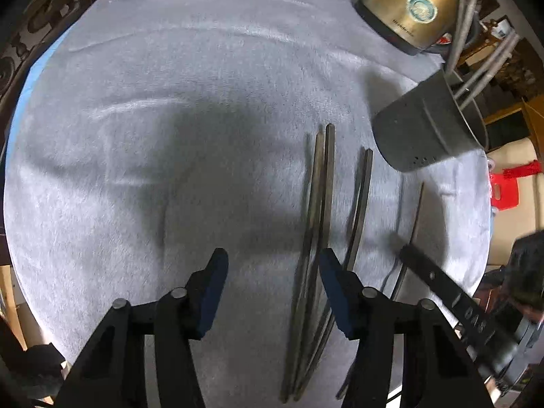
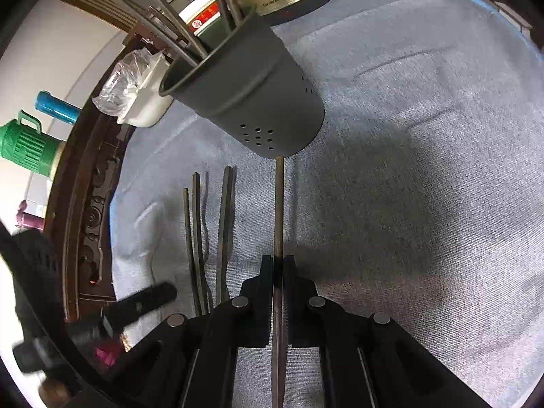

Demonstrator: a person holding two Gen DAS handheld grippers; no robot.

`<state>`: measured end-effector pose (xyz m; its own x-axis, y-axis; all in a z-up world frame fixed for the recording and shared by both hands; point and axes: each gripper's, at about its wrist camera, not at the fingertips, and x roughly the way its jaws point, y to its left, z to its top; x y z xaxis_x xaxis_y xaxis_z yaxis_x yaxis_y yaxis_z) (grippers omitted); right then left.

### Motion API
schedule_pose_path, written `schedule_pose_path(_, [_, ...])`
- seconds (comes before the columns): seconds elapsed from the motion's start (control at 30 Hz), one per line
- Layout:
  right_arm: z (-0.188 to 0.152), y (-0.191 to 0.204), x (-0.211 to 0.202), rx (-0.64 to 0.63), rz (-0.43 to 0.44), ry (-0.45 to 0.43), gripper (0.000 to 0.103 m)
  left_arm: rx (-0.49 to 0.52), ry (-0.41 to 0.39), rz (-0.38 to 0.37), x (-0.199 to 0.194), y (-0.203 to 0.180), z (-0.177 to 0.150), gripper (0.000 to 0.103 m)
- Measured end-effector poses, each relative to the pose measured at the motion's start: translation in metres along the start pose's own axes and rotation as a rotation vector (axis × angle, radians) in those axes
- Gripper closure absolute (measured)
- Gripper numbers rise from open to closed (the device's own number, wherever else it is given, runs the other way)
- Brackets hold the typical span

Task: Organize utensils
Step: 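Lower the right gripper onto a dark stick and close while the left gripper approaches another, then close the left gripper on a dark stick while the right gripper holds its stick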

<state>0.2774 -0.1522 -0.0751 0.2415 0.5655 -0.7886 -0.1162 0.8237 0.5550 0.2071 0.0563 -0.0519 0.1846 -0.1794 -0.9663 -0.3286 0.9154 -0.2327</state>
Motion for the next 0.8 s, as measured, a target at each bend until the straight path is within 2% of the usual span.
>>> schedule_pose_path(0.13, [-0.002,-0.01,-0.005,0.012,0.023,-0.004,0.097,-0.026,0.047,0.003,0.009,-0.008,0.011,0.053])
schedule_pose_path(0.23, [-0.002,-0.012,-0.006,0.015,0.038,-0.007,0.097,-0.025,0.052,0.014,0.014,-0.016,0.014,0.054])
schedule_pose_path(0.4, [-0.003,-0.02,-0.011,0.026,0.052,-0.011,0.097,-0.012,0.054,0.05,0.018,-0.023,0.014,0.072])
schedule_pose_path(0.43, [-0.003,-0.019,-0.011,0.027,0.053,-0.011,0.097,-0.012,0.054,0.049,0.018,-0.023,0.014,0.079])
schedule_pose_path(0.8, [-0.004,-0.02,-0.011,0.028,0.054,-0.007,0.097,0.015,0.072,0.04,0.013,-0.025,-0.001,0.079])
